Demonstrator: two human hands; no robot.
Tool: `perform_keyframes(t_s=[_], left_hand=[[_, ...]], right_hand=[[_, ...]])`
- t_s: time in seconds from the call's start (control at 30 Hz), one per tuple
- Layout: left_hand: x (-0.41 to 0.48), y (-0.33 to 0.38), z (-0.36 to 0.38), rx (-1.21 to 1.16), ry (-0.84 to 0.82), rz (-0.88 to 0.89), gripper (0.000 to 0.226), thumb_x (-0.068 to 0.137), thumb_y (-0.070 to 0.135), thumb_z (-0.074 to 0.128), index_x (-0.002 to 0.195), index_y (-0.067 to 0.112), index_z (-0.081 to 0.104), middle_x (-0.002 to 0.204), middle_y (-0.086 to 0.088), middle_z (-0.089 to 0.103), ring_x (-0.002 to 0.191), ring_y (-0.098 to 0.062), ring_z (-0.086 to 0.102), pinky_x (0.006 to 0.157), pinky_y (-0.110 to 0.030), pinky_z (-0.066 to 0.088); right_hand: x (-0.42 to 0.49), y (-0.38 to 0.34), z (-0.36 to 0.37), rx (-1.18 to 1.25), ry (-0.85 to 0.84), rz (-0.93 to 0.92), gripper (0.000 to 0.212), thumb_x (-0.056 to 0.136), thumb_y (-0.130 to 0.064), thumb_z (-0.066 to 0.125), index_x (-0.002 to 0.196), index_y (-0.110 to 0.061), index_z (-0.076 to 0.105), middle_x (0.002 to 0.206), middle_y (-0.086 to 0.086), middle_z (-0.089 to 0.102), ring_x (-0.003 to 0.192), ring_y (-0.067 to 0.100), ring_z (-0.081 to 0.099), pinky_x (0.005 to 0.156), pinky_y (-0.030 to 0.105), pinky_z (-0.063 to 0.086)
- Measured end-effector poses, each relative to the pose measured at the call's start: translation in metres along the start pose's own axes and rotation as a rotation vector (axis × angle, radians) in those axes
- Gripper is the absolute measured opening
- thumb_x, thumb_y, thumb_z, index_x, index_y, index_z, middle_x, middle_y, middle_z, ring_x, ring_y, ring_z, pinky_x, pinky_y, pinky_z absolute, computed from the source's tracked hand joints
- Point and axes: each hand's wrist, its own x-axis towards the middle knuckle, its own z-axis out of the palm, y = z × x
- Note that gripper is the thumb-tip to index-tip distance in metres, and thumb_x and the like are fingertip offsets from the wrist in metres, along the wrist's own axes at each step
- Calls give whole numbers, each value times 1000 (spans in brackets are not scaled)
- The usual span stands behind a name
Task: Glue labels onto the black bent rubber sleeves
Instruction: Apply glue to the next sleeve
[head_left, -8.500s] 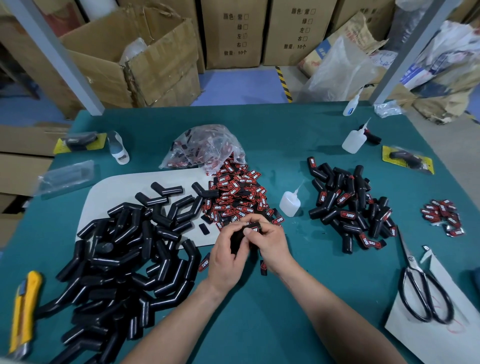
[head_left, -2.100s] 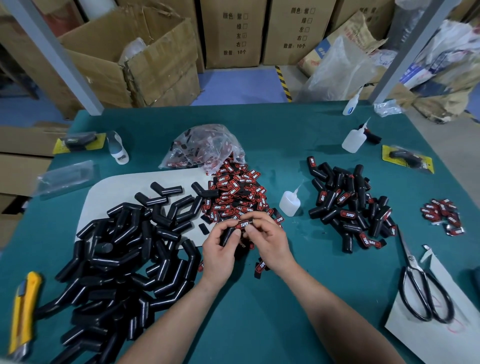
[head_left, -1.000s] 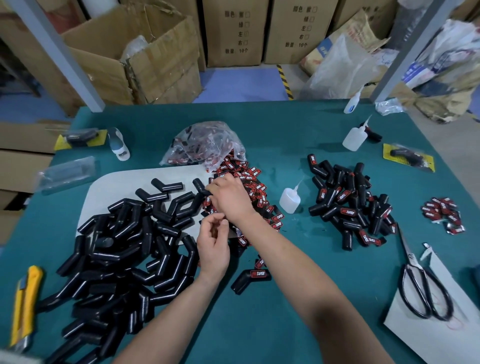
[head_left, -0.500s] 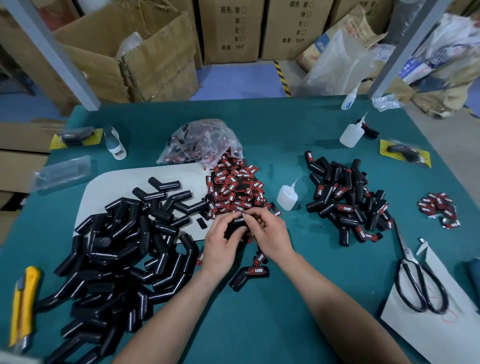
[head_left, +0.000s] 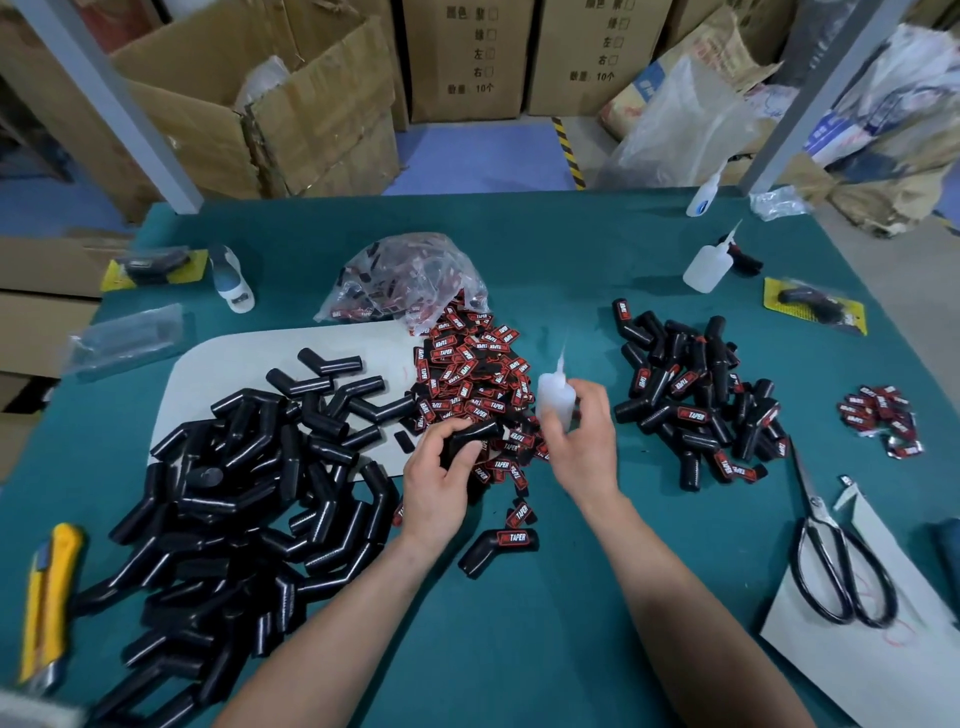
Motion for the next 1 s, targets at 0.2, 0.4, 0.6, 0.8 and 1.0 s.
perform_keyframes(t_s=[0.2, 0.4, 0.6, 0.8, 1.0], left_hand=[[2, -2, 1, -41, 16, 27, 29, 99, 13, 68, 111, 39, 65, 117, 11, 70, 112, -7, 65, 91, -22, 53], [4, -4, 3, -164, 44, -113, 45, 96, 10, 70, 119, 47, 58, 119, 25, 66, 119, -3, 62, 103, -23, 49], [4, -6, 1, -189, 55, -137, 42, 95, 11, 72, 109, 49, 64, 114, 9, 72, 105, -12, 70, 93, -37, 59], [6, -3, 1, -177, 74, -103, 50, 93, 9, 75, 107, 57, 68, 118, 19, 66, 112, -8, 66, 92, -34, 60], [4, -2, 1, -217, 80, -148, 47, 92, 10, 76, 106, 55, 67, 109, 20, 74, 95, -2, 72, 79, -15, 56]], right_hand=[[-16, -13, 7, 99, -129, -47, 34, 94, -42, 48, 128, -44, 42, 115, -38, 51, 106, -18, 50, 90, 3, 36], [-12, -12, 2, 501, -31, 142, 36, 78, -36, 78, 107, -48, 61, 103, -22, 68, 90, -1, 65, 75, 14, 50], [11, -6, -5, 1065, 37, 467, 33, 73, -1, 73, 104, -5, 64, 99, 6, 74, 89, 17, 68, 71, 24, 53], [12, -4, -9, 1183, 77, 541, 21, 86, -20, 65, 103, -9, 58, 82, 5, 67, 55, 11, 50, 48, 21, 39], [2, -11, -7, 960, 220, 427, 25, 85, -34, 65, 85, -13, 52, 49, -7, 44, 35, 12, 38, 37, 19, 29]])
